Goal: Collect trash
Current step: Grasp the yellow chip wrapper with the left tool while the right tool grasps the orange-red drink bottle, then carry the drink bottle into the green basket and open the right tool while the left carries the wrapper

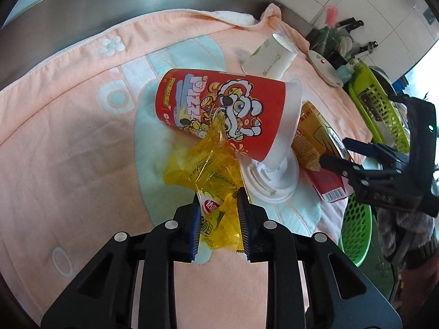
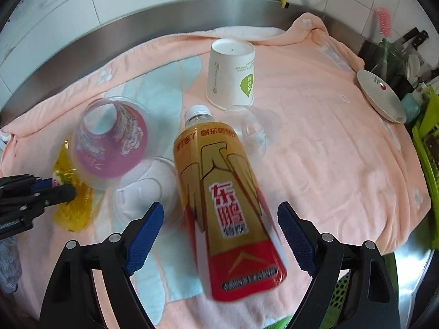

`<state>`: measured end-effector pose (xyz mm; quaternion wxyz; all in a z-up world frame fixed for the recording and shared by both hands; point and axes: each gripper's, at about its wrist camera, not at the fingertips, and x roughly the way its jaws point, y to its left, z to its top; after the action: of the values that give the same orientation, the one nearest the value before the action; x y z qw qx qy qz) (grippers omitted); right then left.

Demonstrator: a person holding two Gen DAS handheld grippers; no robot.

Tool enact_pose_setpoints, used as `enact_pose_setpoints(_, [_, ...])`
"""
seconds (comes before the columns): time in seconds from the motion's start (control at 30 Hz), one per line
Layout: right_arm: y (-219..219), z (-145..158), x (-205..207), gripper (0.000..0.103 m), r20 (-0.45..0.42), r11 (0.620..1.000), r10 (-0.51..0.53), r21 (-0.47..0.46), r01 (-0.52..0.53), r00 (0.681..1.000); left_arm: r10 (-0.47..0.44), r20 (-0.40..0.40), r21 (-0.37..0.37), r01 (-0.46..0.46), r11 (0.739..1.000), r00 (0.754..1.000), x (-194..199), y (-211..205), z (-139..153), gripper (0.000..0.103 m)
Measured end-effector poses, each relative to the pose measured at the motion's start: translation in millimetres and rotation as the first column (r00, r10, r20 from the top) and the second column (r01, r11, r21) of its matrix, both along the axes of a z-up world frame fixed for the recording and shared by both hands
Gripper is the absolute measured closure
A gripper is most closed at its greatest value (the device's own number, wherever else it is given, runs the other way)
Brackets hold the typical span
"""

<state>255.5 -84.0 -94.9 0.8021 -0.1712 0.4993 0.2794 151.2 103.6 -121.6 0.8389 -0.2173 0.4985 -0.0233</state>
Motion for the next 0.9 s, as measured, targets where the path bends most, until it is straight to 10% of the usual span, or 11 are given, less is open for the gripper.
enact_pose_setpoints(0.6, [21.0,-21.6,0.4,0.035,-0.009,0.996,0.031,-0.086,-0.032,0.999,-0.002,-0.058,0.008,0.002,1.0,0.998,15.3,-7.1,-18.5,0.036])
enact_pose_setpoints(0.9, [-17.3,6.4,-35.8,0.037,0.014,0.997,-0.063,0.042,0.063,0.998,-0.03,-0.033,0.0,0.03,1.0,0.999,14.5,-16.5,-15.2,0.079])
